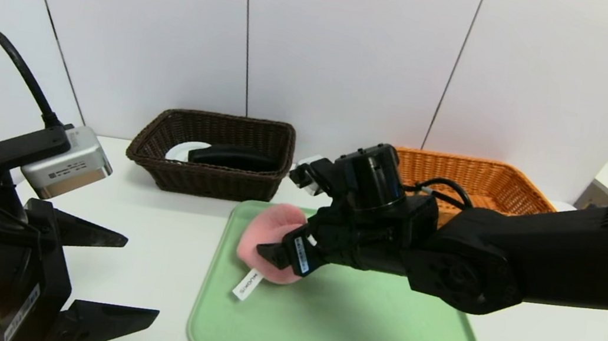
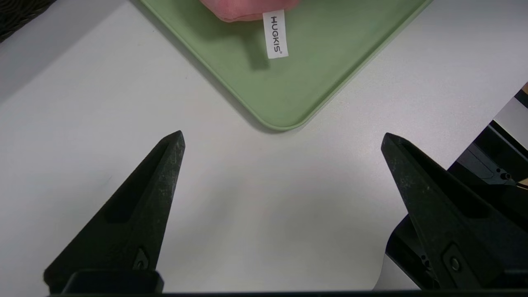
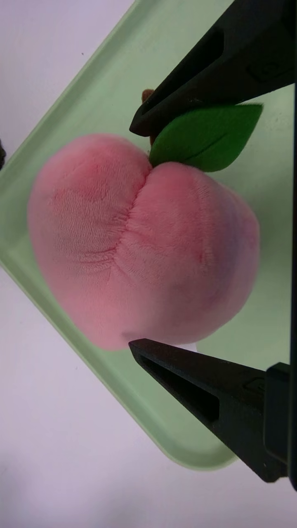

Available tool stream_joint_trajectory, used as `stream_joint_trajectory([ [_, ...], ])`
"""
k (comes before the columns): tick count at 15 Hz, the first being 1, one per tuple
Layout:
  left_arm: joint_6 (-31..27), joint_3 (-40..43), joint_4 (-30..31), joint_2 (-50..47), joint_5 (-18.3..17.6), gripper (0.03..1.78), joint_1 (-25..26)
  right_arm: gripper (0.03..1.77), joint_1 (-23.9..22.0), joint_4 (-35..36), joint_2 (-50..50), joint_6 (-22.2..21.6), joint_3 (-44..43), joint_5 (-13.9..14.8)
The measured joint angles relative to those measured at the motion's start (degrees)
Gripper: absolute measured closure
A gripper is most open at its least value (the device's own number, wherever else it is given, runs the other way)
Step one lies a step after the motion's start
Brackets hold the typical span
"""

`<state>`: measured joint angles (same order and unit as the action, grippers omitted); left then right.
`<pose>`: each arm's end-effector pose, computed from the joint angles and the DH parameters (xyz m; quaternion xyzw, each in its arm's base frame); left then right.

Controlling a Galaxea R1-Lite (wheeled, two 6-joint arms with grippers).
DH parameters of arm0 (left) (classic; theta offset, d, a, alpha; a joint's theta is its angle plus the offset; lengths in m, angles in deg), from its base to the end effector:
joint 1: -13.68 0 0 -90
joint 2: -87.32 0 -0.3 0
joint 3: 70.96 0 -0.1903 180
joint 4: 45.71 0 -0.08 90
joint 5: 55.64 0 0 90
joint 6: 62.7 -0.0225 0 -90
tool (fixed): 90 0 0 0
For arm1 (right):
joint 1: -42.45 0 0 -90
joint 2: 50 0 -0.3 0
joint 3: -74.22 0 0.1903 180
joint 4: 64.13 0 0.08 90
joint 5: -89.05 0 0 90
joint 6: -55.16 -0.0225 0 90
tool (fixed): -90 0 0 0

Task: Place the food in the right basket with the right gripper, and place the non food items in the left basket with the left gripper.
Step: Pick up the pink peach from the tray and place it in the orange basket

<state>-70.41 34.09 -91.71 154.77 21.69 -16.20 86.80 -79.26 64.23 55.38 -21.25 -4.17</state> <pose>0.1306 -0.0807 0.2384 0.1084 0.3022 -0.3637 0.8744 0.2768 0.2724 0.1552 -0.1041 0.2721 0.3863 0.8751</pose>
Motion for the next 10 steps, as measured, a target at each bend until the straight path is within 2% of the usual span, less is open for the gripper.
stream_joint_trajectory([
  [8, -0.1, 0.9, 0.1, 0.1, 0.0, 0.12, 0.2, 0.10, 0.4, 0.1, 4.6, 0.0, -1.5, 0.1],
  [9, -0.1, 0.8, 0.2, 0.1, 0.0, 0.12, 0.3, 0.15, 0.4, 0.0, 4.7, 0.0, -1.6, 0.1],
  [10, -0.1, 0.8, 0.1, 0.1, 0.0, 0.12, 0.4, 0.33, 0.5, 0.0, 4.7, 0.0, -1.7, 0.1],
])
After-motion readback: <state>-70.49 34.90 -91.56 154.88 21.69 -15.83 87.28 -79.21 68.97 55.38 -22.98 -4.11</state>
